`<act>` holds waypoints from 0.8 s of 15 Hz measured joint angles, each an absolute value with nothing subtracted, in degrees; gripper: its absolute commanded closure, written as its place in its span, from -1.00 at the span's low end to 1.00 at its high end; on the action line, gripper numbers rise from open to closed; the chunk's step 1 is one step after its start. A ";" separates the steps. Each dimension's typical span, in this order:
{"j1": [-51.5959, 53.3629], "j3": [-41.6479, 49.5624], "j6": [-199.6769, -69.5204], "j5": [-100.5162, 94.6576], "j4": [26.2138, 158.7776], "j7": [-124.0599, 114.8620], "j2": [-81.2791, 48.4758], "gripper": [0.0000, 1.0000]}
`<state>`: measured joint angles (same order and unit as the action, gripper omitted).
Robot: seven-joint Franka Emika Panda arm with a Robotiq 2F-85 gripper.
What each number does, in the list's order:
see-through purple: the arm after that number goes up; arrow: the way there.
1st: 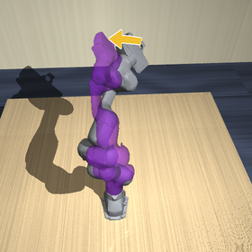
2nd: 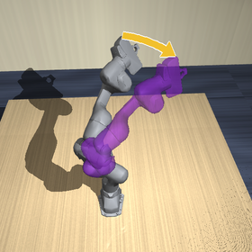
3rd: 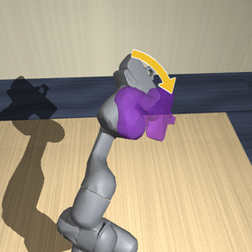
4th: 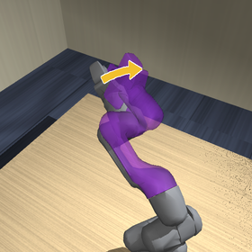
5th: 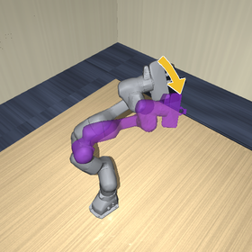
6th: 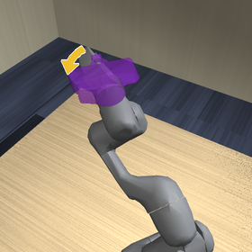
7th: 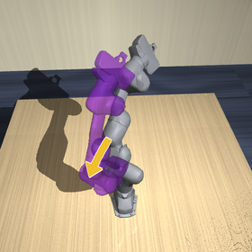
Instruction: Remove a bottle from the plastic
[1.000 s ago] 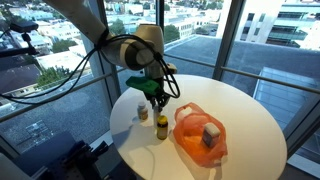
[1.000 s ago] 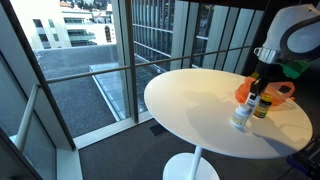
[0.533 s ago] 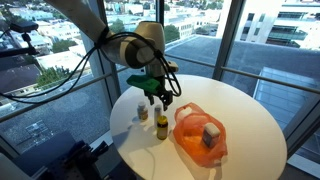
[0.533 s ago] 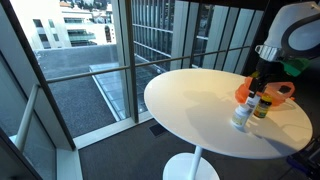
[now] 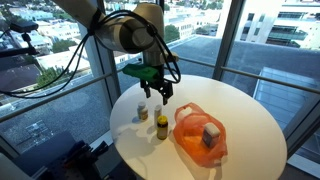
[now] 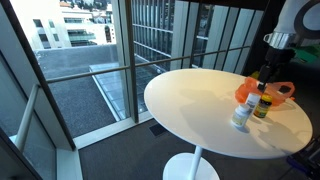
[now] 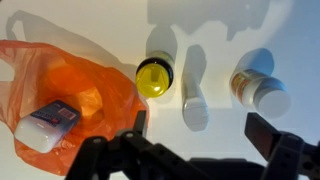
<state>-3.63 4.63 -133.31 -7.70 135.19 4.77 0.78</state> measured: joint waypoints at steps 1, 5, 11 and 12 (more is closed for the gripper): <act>-3.69 4.67 -131.63 -7.70 135.17 4.86 1.81 -1.00; -3.77 4.89 -124.88 -7.70 134.75 4.95 6.09 -1.00; -3.77 5.07 -114.31 -7.16 131.68 5.95 11.06 -1.00; -3.77 5.08 -112.78 -6.97 131.00 6.04 11.68 -1.00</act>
<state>-3.77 5.08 -112.78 -6.97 131.00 6.04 11.68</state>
